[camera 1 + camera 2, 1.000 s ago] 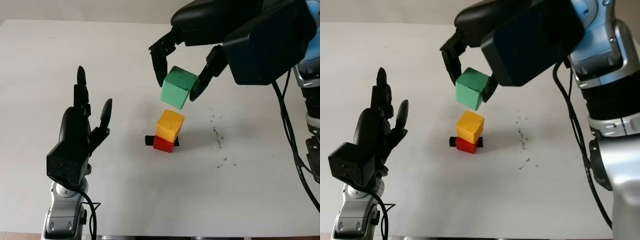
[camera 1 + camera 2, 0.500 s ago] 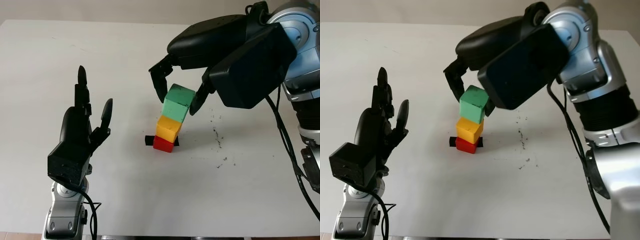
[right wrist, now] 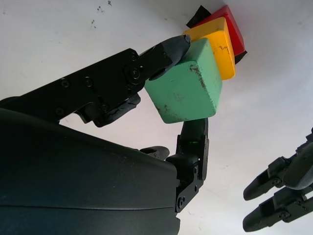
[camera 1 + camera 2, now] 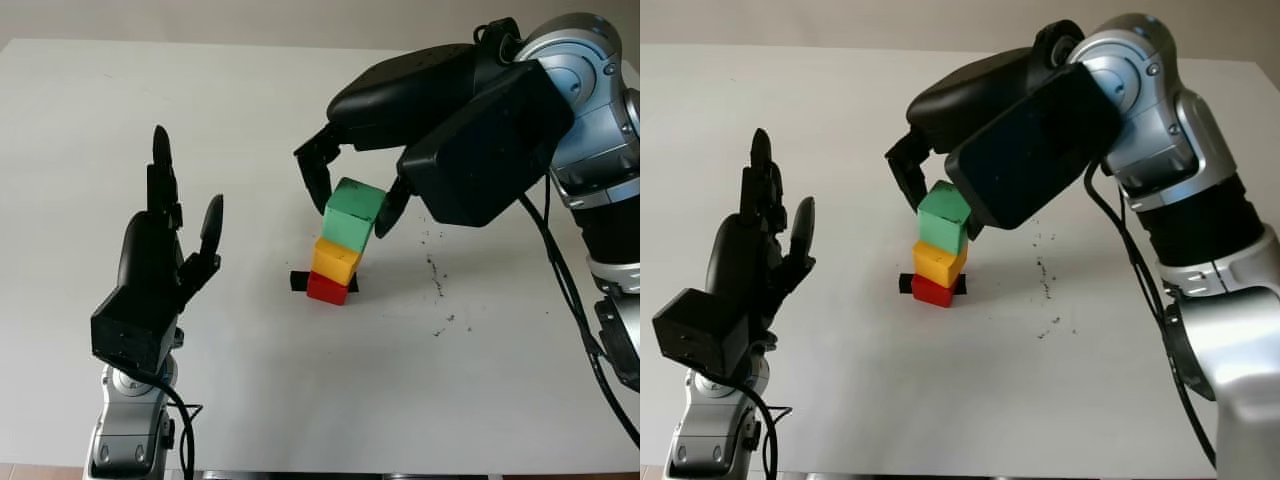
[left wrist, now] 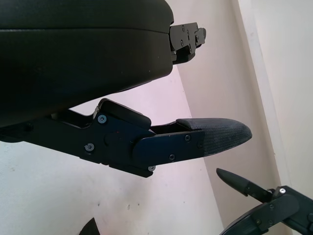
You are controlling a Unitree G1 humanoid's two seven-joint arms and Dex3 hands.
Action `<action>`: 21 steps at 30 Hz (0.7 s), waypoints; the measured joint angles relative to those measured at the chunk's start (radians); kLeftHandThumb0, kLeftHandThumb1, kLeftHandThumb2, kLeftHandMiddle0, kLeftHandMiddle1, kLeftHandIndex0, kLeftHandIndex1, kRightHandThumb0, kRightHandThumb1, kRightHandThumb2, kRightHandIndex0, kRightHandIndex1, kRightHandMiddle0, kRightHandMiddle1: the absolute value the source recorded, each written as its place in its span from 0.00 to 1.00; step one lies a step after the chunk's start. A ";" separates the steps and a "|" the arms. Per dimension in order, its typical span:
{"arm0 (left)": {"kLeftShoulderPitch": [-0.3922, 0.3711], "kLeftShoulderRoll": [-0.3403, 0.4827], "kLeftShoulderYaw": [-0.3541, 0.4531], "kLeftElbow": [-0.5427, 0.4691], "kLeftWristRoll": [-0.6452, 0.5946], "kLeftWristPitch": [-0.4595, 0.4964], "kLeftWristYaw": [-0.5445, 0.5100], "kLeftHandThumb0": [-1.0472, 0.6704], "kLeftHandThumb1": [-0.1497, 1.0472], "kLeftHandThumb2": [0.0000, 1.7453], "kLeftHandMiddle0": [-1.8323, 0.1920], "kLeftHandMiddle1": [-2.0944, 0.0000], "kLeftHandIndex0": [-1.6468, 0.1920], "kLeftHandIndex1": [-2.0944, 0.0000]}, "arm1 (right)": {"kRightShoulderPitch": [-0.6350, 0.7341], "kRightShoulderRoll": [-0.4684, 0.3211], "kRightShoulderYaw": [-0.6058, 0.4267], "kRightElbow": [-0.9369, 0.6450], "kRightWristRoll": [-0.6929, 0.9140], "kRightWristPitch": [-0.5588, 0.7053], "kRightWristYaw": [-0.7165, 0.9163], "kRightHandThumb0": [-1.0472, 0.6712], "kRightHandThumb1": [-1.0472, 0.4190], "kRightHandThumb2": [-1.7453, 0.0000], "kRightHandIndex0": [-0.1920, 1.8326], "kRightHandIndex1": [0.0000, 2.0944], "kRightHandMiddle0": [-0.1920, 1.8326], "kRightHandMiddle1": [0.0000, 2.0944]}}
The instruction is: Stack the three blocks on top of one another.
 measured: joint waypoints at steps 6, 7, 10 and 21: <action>0.000 -0.002 0.000 0.000 0.001 0.001 0.002 0.13 1.00 0.31 0.99 0.97 0.98 0.97 | 0.003 0.003 -0.001 0.001 0.002 0.000 -0.009 0.39 0.08 0.97 0.28 0.03 0.28 0.76; 0.000 -0.001 0.000 0.000 0.001 0.000 0.002 0.13 1.00 0.31 0.99 0.97 0.98 0.97 | 0.003 0.003 -0.001 0.001 0.003 0.000 -0.010 0.39 0.08 0.97 0.28 0.03 0.28 0.75; 0.000 -0.001 0.000 0.000 0.001 -0.006 0.002 0.13 1.00 0.32 0.99 0.97 0.98 0.97 | 0.004 0.003 -0.002 0.004 0.006 -0.001 -0.011 0.39 0.08 0.97 0.28 0.03 0.28 0.75; 0.000 -0.005 0.000 0.002 0.001 -0.005 0.005 0.11 1.00 0.31 0.99 0.97 0.98 0.97 | 0.004 0.008 -0.002 0.012 0.014 0.003 -0.012 0.39 0.08 0.97 0.28 0.03 0.28 0.74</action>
